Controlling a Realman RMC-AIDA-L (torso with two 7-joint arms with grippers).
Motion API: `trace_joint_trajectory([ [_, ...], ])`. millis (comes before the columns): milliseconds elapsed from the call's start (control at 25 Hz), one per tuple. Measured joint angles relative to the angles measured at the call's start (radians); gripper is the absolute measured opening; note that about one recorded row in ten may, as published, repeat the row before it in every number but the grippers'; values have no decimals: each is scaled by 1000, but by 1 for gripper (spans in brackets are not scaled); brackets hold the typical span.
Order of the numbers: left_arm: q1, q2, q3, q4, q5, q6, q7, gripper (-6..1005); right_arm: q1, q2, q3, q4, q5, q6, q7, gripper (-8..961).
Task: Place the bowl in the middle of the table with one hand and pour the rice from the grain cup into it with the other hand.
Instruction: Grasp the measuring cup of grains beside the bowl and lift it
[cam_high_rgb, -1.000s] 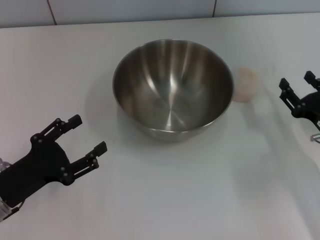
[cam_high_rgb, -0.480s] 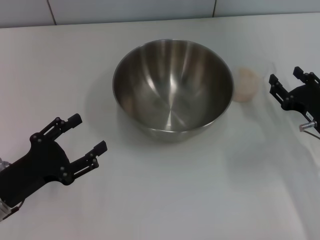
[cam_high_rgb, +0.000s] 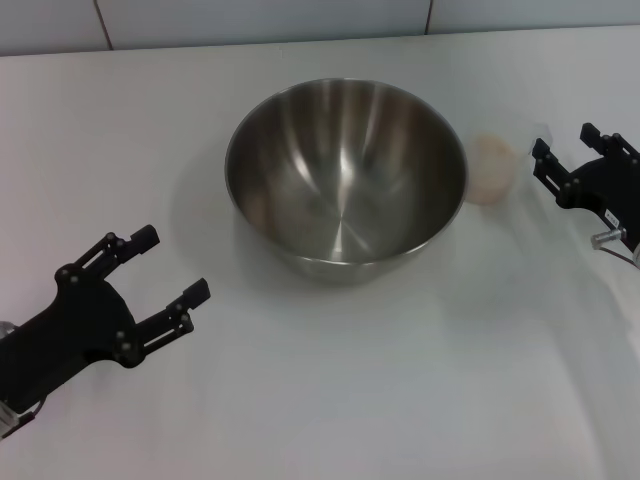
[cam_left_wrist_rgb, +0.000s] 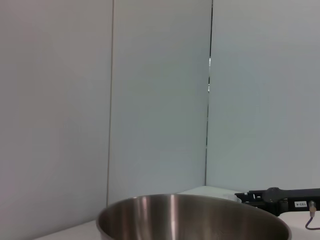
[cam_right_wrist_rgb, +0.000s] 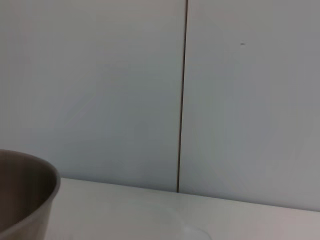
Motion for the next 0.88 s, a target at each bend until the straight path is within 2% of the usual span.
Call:
trace_joint_trajectory([
  [400,1,0,-25,5,0,-12,2,840,28,0,4,-8,0,31,0,651],
  [880,-4,0,-25,0,0,-13,2,840,30,0,4,-8,0,32,0,652],
])
